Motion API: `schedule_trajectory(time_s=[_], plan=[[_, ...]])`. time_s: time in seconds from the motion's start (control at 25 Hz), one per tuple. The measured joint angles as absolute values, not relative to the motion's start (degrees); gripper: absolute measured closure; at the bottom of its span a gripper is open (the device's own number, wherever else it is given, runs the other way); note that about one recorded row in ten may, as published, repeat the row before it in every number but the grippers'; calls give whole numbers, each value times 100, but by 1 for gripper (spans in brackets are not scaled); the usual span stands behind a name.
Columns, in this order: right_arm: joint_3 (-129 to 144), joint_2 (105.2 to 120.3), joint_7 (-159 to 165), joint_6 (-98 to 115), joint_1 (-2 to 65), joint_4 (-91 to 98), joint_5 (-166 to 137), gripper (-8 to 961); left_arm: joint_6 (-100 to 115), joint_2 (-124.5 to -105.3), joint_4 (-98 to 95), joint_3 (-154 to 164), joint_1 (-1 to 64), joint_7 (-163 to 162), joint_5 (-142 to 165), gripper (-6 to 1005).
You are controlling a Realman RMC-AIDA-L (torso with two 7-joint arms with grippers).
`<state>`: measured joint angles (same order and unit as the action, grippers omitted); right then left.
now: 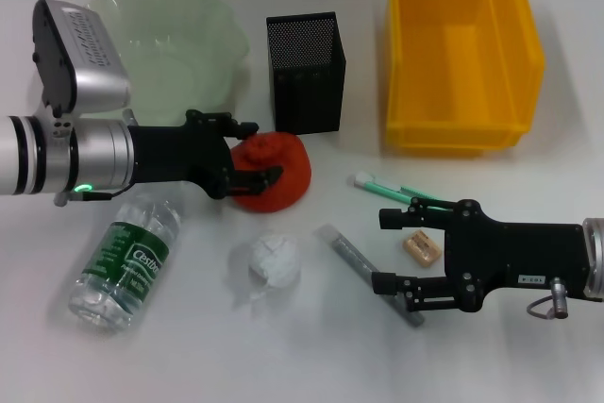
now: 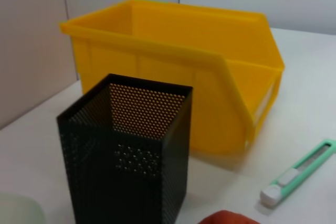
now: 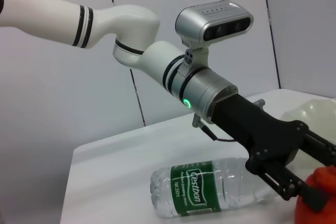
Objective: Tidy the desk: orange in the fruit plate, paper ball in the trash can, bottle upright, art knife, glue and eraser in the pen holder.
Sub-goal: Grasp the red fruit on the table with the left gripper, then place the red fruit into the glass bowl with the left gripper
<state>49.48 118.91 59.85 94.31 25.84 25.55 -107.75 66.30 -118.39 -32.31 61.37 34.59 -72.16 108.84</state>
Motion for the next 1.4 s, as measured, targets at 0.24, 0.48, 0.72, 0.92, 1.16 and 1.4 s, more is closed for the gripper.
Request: schedule_trajectory(time_s=[0.24,0.48,0.72,0.92,1.16,1.4], plan=[[4948,11884,5985,9434,2584,2551,-10775,158,6467,-11843,-3220,6379,3463,-7246,10883,407],[4948,11883,5985,9439,2584,2541,-10775,158,6494,-11847,-3250,6389,3457,-7283,10848,571],[4948,11882,5985,9441,2583,2540,-10775,158,6660,-11848,-3276,6318,3432,-7292,10833,698],[4949,11882,5985,9440,2579,2535,-10775,158,7330,-11839,-3393,5792,3374,-7338,10826,770],[4948,11882,5985,9435,2576,2531,-10775,158,8659,-11825,-3420,4357,3269,-7269,10811,823],[4948,11891,5985,9440,2575,2531,-10775,158,8840,-11836,-3055,3519,3146,-6837,10440,895]])
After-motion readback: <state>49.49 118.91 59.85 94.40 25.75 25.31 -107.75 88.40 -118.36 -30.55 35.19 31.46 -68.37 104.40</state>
